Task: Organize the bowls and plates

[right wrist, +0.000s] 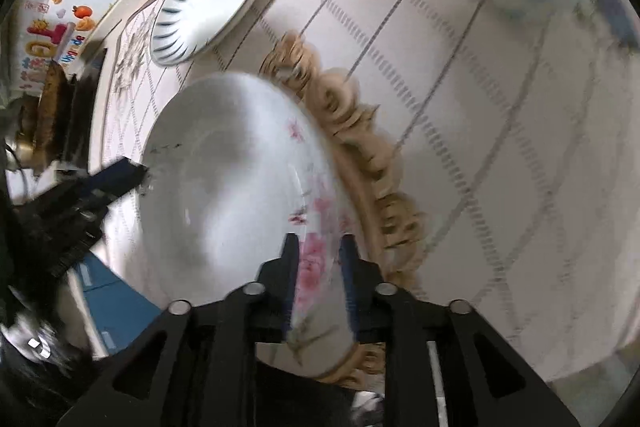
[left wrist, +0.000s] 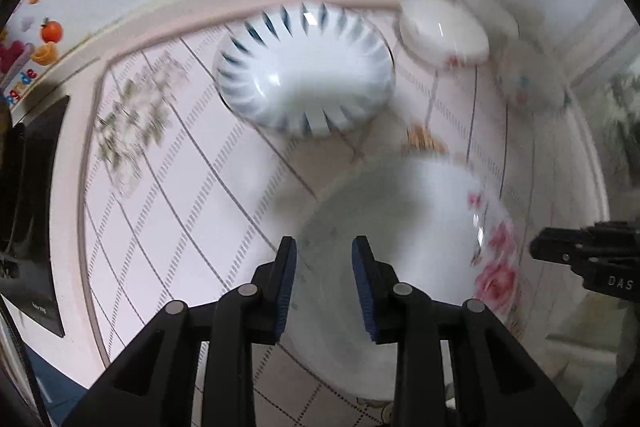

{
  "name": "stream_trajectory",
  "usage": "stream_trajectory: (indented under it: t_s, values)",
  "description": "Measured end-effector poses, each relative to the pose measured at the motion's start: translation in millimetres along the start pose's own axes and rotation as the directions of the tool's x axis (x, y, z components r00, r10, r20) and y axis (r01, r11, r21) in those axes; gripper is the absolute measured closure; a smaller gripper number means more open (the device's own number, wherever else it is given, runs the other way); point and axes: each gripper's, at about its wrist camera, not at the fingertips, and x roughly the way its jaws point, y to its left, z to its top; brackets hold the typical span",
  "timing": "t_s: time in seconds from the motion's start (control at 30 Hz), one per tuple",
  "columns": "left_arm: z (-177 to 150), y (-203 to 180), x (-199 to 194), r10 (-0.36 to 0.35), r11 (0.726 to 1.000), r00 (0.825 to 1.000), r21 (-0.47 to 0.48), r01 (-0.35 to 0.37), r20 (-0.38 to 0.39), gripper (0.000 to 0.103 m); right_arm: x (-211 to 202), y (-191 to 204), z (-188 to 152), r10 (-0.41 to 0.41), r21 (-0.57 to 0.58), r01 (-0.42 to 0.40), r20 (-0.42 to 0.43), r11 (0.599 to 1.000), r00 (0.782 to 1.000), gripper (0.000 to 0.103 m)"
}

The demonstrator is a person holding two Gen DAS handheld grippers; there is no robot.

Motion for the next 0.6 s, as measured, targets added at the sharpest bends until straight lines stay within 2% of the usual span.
stream_trajectory:
  t_s: [0.07,0.13,0.2,0.27,0.37,0.5,0.6]
  values:
    - [20.5,13.9,-5.3,0.005,1.0,0.999,-0.015,-0.005,0.038,0.057,-24.0,1.1,8.3,-0.012,-0.004,0.013,0.051,1.0,0.999,0.075]
    - [41.3,25.1,0.4,0.034,0.999,0.998,-0.028,-0.033,0.06,0.048,-43.5,4.0,23.2,0.008,0.009,-0.009,0.104,1.0,0.995,0.066]
    - [64.5,43.4,14.2,0.056,0.997,0.996,-0.057,-0.052,0.069,0.048,-53.1,9.3,49.2,0.057,0.025,-0.061,0.154,0.998,0.986,0.053]
    - [85.7,65.0,35.6,0.067,0.993,0.997,-0.1,-0.063,0.041,0.048,-50.5,18.1,81.1,0.098,0.032,-0.107,0.205,0.994,0.974,0.053]
    - [104.0,87.4,56.4,0.02,0.987,0.999,-0.162,-0.015,0.029,0.048,-30.1,26.4,122.2,0.079,0.045,-0.094,0.262,0.995,0.962,0.053]
    - [120.2,100.9,81.5,-0.012,0.98,1.0,-0.201,0.015,0.015,0.048,8.4,25.4,158.2,0.171,0.131,-0.211,0.263,0.969,0.949,0.053]
    - [128.0,105.2,96.9,-0.026,0.977,1.0,-0.21,0.026,0.001,0.048,28.6,32.2,173.3,0.163,0.144,-0.205,0.262,0.968,0.951,0.053]
